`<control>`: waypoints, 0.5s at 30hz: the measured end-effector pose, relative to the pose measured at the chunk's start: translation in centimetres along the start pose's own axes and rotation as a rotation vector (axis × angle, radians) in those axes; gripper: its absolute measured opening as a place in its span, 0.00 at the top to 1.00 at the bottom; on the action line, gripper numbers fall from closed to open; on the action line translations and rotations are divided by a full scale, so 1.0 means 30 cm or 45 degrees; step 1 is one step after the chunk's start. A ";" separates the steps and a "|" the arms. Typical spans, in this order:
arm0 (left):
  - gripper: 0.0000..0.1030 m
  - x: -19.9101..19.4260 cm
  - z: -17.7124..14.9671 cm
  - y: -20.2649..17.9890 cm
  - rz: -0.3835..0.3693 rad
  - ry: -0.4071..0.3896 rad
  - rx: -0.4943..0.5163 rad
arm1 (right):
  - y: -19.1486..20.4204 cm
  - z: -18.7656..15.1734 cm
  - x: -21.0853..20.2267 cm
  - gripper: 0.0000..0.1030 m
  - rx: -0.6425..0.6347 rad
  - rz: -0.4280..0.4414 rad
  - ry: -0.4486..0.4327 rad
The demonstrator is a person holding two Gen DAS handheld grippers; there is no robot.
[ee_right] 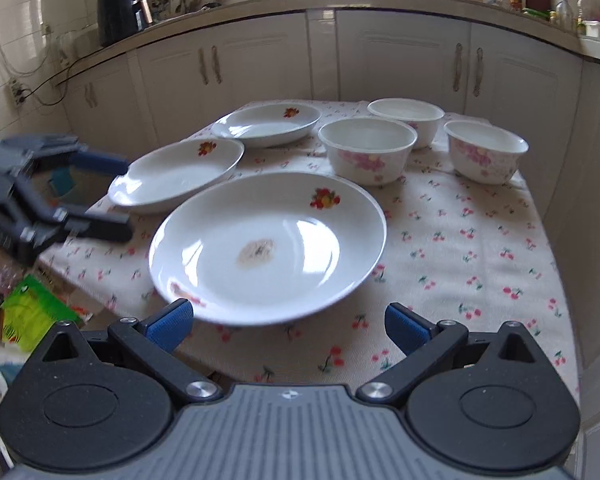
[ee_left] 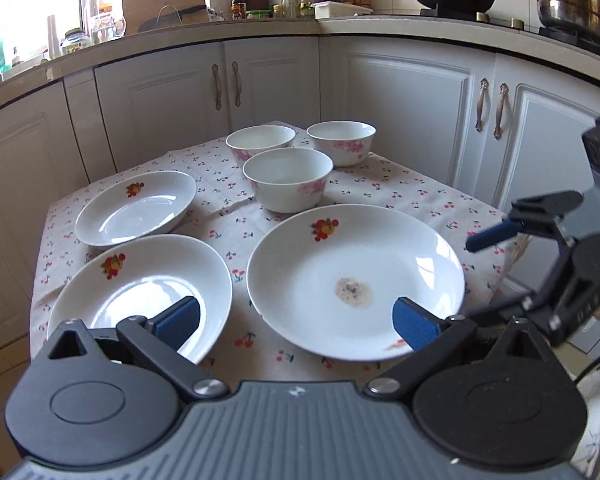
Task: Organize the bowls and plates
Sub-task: 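Move the left gripper to the stained white plate and grasp its rim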
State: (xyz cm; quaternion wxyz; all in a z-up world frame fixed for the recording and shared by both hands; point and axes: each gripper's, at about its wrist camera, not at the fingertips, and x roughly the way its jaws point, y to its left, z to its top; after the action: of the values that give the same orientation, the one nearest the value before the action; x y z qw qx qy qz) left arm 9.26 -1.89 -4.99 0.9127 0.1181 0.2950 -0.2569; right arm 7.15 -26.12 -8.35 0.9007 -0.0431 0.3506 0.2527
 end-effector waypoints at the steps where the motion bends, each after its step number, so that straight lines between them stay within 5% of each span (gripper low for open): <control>1: 0.01 0.010 0.014 -0.003 0.005 0.010 0.007 | 0.000 -0.008 0.008 0.00 -0.012 0.004 0.005; 15: 0.01 0.176 0.132 -0.003 -0.099 0.145 0.078 | 0.035 -0.018 0.104 0.00 -0.233 -0.016 -0.011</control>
State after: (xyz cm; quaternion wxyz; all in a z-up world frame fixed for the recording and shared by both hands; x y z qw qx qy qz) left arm 14.78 -5.53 -4.99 0.8797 0.1491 0.3428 -0.2939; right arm 8.25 -24.02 -10.69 0.8961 -0.1263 0.3219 0.2783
